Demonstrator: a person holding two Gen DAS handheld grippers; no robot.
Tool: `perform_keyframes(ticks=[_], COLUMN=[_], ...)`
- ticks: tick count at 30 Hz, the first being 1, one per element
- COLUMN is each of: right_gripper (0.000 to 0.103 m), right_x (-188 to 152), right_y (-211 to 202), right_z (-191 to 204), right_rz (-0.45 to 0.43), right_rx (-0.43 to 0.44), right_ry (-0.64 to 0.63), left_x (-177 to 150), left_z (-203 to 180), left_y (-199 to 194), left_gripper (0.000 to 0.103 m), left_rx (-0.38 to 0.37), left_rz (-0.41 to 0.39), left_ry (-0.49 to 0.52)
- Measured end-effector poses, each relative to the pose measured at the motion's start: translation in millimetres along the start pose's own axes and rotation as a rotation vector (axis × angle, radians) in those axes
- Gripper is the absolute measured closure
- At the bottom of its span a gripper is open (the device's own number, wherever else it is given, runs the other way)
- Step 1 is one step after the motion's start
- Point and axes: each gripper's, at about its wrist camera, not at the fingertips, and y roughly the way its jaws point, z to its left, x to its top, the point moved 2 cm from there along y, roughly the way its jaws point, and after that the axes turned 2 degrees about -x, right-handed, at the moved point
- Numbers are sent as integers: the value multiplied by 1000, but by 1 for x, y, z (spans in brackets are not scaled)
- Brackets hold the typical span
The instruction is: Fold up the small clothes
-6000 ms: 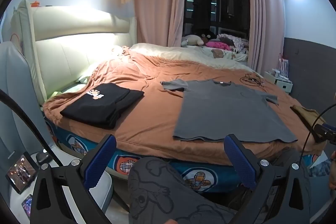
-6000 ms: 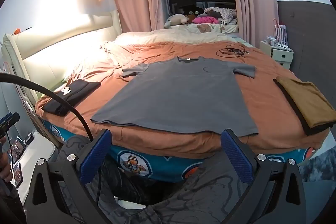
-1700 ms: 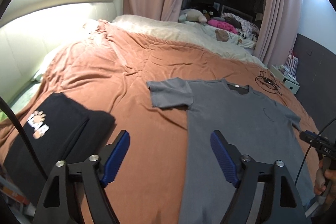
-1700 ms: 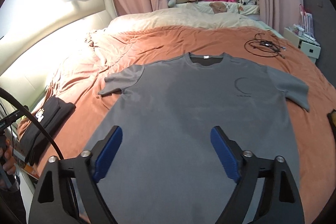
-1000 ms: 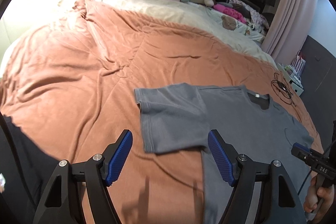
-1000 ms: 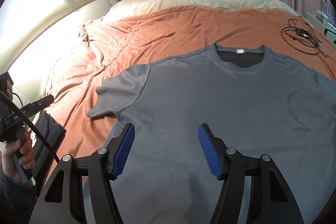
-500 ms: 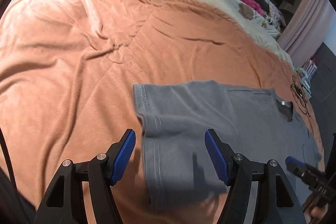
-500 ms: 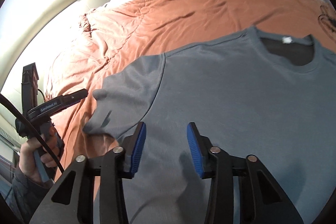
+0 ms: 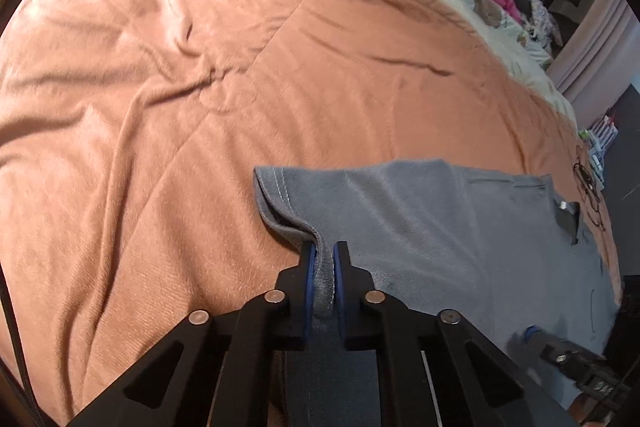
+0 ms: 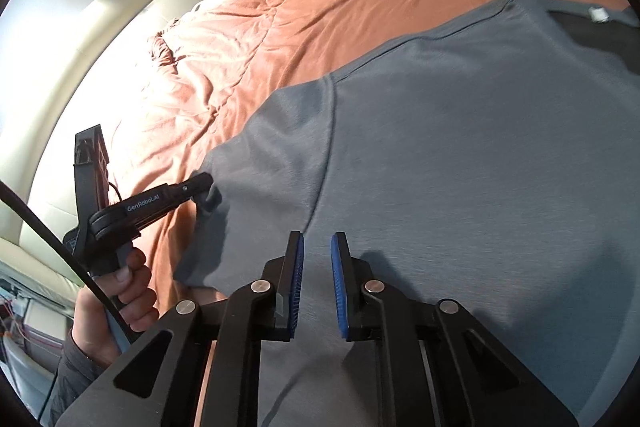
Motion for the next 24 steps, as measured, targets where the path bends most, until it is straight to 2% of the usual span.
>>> perform_keyframes(ticks=[6, 9, 14, 16, 18, 19, 20, 22, 24], right_gripper=[92, 92, 91, 91, 87, 78, 65, 51, 51], right_x=[-1, -1, 7, 8, 8, 8, 7, 5, 2], right_y=[30, 36, 12, -2, -13, -19, -28, -42, -58], right_z=[-2, -3, -2, -3, -2, -3, -5, -4, -12], right_rz=[38, 52, 45, 33, 28, 23, 7, -21, -35], right_rx=[11, 21, 36, 12, -2, -8, -19, -39, -48], right_ry=[42, 71, 94, 76, 65, 60, 53, 45, 46], left_x=[15, 22, 30, 30, 32, 31, 30, 28, 24], left_z=[-20, -41, -78, -94, -111, -119, -128, -147, -169], left_y=[-25, -41, -56, -59, -60, -61, -62, -63, -59], left_gripper=[97, 97, 97, 97, 97, 97, 97, 97, 97], left_rx=[-33, -53, -85, -95, -106, -113, -121, -136, -144], left_rz=[-24, -37, -44, -40, -34, -32, -31, -26, -11], left_ry=[28, 79, 136, 158, 177, 186, 199, 227, 261])
